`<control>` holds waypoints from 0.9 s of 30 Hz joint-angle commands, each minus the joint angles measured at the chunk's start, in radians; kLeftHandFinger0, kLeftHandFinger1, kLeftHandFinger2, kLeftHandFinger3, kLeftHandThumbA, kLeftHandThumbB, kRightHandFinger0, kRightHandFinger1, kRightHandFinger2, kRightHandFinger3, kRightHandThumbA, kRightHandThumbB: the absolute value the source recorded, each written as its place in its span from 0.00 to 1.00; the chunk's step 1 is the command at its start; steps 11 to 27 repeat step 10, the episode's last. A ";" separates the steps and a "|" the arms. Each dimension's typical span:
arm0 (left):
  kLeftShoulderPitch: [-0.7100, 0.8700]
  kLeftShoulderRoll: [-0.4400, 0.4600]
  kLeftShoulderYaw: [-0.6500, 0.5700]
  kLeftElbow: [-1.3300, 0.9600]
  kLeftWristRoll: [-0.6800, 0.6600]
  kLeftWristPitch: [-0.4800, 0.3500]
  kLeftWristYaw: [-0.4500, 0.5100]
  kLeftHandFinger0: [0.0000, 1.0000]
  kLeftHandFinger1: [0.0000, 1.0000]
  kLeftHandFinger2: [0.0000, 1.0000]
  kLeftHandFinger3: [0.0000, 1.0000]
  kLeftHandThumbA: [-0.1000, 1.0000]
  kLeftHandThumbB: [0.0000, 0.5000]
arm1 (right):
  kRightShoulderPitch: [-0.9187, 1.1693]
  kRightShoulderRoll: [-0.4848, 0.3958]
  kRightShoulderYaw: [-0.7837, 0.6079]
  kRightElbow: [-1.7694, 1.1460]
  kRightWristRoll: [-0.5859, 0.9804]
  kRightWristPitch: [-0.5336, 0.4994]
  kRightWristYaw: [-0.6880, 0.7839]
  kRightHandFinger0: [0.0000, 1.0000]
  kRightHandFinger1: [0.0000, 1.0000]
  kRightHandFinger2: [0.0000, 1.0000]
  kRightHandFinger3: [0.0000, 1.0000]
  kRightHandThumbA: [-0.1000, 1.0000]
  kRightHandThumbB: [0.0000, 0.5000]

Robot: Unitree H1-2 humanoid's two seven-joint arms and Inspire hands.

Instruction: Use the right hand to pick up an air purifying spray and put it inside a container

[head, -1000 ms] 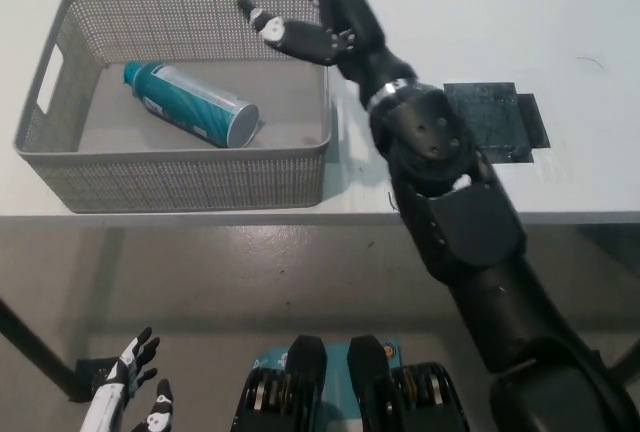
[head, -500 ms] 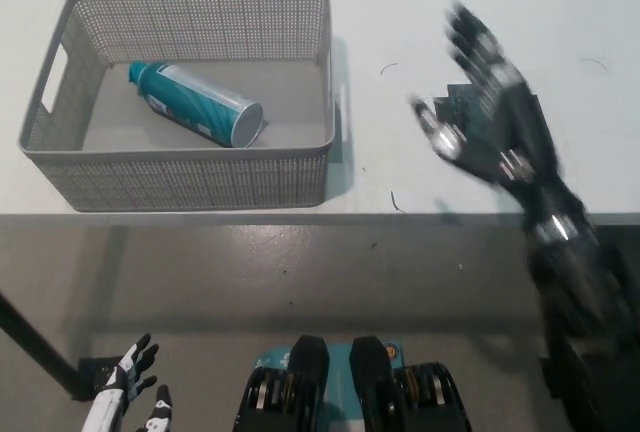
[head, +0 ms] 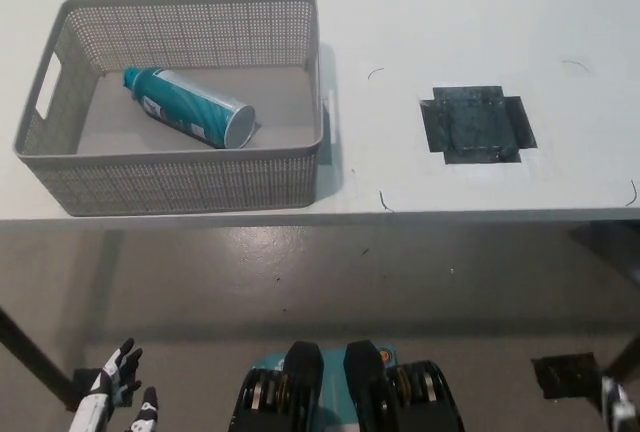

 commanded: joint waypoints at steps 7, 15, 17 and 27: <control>-0.009 -0.001 0.054 -0.016 -0.014 -0.086 0.059 1.00 1.00 1.00 1.00 0.64 0.91 | -0.089 -0.026 -0.019 0.084 0.033 -0.205 0.039 1.00 1.00 1.00 1.00 0.95 0.84; -0.010 -0.004 0.057 -0.021 -0.013 -0.083 0.055 1.00 1.00 1.00 1.00 0.66 0.93 | -0.096 -0.025 -0.023 0.090 0.036 -0.213 0.040 1.00 1.00 1.00 1.00 0.96 0.82; -0.010 -0.004 0.057 -0.021 -0.013 -0.083 0.055 1.00 1.00 1.00 1.00 0.66 0.93 | -0.096 -0.025 -0.023 0.090 0.036 -0.213 0.040 1.00 1.00 1.00 1.00 0.96 0.82; -0.010 -0.004 0.057 -0.021 -0.013 -0.083 0.055 1.00 1.00 1.00 1.00 0.66 0.93 | -0.096 -0.025 -0.023 0.090 0.036 -0.213 0.040 1.00 1.00 1.00 1.00 0.96 0.82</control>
